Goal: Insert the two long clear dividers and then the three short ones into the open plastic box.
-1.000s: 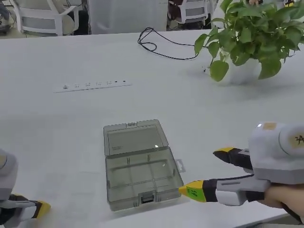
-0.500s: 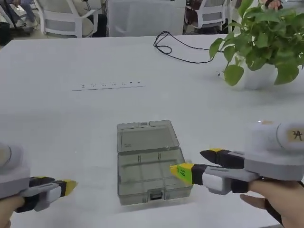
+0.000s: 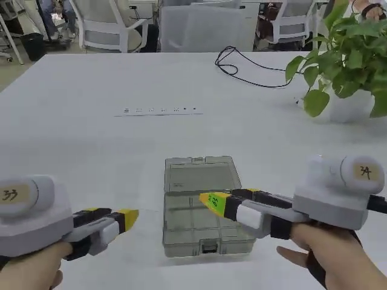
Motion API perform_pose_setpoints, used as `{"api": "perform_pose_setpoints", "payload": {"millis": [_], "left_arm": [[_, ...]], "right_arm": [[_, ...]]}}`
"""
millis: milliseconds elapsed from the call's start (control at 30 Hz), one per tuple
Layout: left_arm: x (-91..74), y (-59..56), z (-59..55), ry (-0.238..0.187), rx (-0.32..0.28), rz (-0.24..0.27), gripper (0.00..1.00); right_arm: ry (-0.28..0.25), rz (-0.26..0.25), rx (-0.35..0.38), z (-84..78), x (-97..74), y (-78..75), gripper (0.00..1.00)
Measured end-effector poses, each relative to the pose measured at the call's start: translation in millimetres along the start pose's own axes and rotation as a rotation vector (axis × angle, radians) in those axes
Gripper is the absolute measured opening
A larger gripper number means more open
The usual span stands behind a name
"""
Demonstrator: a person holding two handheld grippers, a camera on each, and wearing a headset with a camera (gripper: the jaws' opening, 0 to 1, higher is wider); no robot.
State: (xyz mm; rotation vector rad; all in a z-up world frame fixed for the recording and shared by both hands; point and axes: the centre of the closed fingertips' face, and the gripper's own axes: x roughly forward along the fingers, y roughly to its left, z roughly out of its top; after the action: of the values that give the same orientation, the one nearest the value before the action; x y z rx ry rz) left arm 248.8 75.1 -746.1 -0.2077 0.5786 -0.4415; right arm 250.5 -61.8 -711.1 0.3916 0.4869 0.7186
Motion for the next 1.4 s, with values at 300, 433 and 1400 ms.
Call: {"api": "perform_pose_setpoints", "payload": {"millis": [300,433,1400], "left_arm": [[-4.8,-23.9,9.9,-0.120,-0.030,-0.034,0.30],[-6.2,-36.0,9.9,-0.149,-0.018,-0.050,0.30],[2.8,-93.8,9.9,-0.165,0.091,-0.180,0.30]], "right_arm": [[-0.036,0.059,0.042,1.2,14.0,24.0,0.40],[-0.053,0.076,0.056,-0.2,19.1,31.6,0.37],[-0.132,0.109,0.076,5.7,33.0,45.0,0.11]]}}
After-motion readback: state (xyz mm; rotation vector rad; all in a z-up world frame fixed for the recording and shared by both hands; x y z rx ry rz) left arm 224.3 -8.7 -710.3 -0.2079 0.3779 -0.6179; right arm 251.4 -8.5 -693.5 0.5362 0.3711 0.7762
